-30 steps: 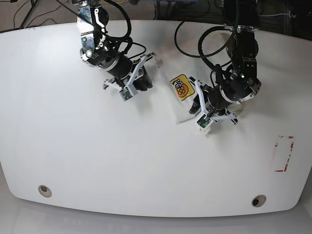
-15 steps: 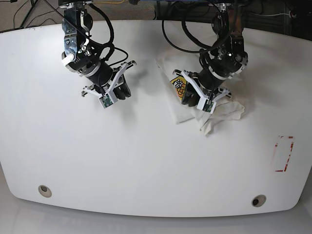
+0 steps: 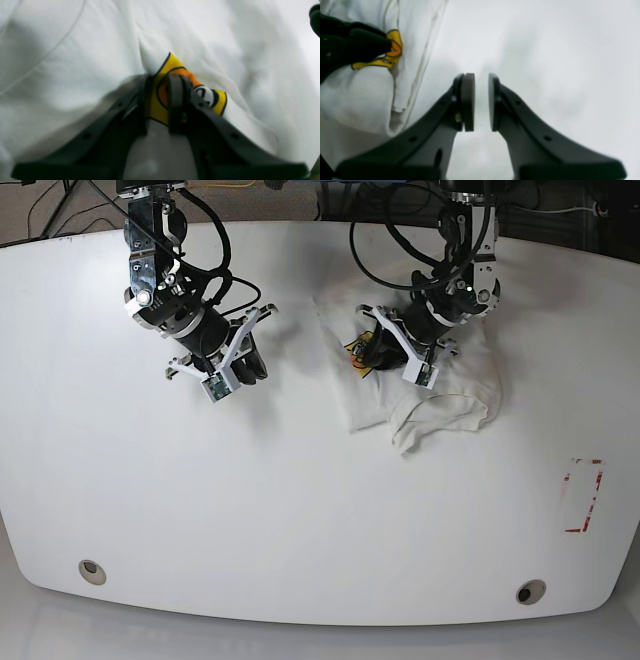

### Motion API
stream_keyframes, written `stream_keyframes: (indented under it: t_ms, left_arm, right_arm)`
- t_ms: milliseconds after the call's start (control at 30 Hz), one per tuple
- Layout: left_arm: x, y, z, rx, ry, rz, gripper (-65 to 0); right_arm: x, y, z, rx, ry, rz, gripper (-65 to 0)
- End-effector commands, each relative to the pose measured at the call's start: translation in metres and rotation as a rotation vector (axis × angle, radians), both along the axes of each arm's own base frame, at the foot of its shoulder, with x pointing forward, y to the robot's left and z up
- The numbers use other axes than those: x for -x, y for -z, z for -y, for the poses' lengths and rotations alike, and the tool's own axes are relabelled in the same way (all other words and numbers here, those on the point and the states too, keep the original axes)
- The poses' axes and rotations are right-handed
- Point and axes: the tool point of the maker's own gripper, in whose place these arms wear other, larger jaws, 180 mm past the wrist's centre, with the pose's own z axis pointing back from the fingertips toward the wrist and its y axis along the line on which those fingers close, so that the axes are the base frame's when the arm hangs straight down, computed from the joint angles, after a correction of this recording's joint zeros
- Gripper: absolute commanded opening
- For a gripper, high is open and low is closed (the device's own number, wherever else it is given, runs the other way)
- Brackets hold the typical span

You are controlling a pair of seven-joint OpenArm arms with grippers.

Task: Layout the t-shirt on the table in an organized manner, then fold the t-shirt properly
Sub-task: 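Carry the bundle with the left gripper to the table edge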

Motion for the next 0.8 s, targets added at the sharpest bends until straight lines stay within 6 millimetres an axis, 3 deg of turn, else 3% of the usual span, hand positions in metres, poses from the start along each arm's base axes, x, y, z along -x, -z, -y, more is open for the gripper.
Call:
stream_keyframes:
  t_ms: [0,200,433,667,767]
  left_arm:
    - [0.038,0.041,-0.054,-0.229,0.025,-0.184,-54.9]
    - [0.058,0.046,-0.115,-0.405,0.171,-0.242,-54.9]
    - [0.067,0.03,-0.19,-0.597,0.358,-0.262,-54.9]
    - [0.059,0.0,-0.263,-0.74,0.298,-0.271,-54.9]
    - [0.055,-0.013,-0.285,-0.789,0.279,-0.269,-54.9]
  right_arm:
    - [-0.007,-0.014,-0.002,-0.022,-0.006,0.051,-56.3]
    - [-0.006,-0.014,-0.001,-0.02,-0.005,0.05,-56.3]
    - [0.001,-0.008,-0.001,-0.021,-0.004,0.028,-56.3]
    - [0.007,-0.005,-0.002,-0.021,-0.006,0.017,-56.3]
    - [0.008,-0.007,-0.002,-0.022,-0.007,0.02,-56.3]
